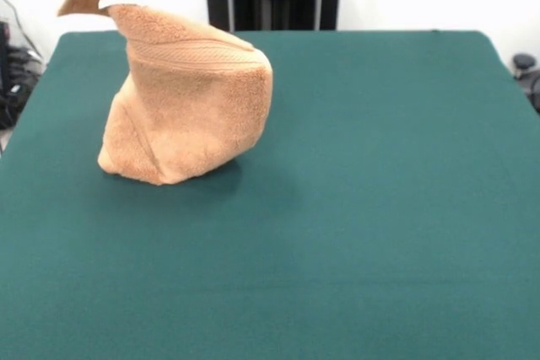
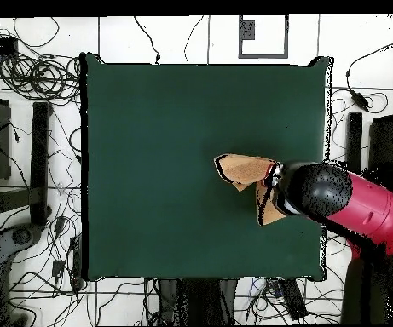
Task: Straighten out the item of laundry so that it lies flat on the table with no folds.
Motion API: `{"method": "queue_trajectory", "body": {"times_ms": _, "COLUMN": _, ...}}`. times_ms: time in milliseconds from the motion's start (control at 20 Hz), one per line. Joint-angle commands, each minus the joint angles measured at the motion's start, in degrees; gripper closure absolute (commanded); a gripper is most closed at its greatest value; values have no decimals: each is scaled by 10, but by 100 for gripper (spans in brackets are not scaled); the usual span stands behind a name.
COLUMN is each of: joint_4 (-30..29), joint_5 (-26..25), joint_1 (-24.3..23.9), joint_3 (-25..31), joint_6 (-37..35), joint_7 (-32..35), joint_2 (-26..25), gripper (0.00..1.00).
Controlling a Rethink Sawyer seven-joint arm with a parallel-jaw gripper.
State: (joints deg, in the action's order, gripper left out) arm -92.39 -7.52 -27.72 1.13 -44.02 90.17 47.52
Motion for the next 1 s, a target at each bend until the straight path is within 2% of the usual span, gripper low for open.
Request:
{"method": "queue_trajectory", "body": {"times_ms": 50, "joint_4": -69, "joint_5": -16, "joint_1": 8, "joint_3": 70, "joint_6": 28, "joint_7": -19, "joint_2": -18, "gripper": 100}}
{"method": "queue_trajectory", "body": {"times_ms": 450, "joint_4": -104, "joint_5": 38, "joint_1": 53, "joint_3": 52, "joint_6": -53, "joint_7": 48, "joint_2": 47, "gripper": 100}}
{"method": "queue_trajectory", "body": {"times_ms": 650, "joint_4": -102, "joint_5": 50, "joint_1": 87, "joint_3": 29, "joint_6": -106, "joint_7": 84, "joint_2": 79, "gripper": 100}}
{"method": "queue_trajectory", "body": {"times_ms": 1000, "joint_4": -91, "joint_5": 68, "joint_1": 127, "joint_3": 6, "joint_6": -160, "joint_7": 123, "joint_2": 101, "gripper": 100}}
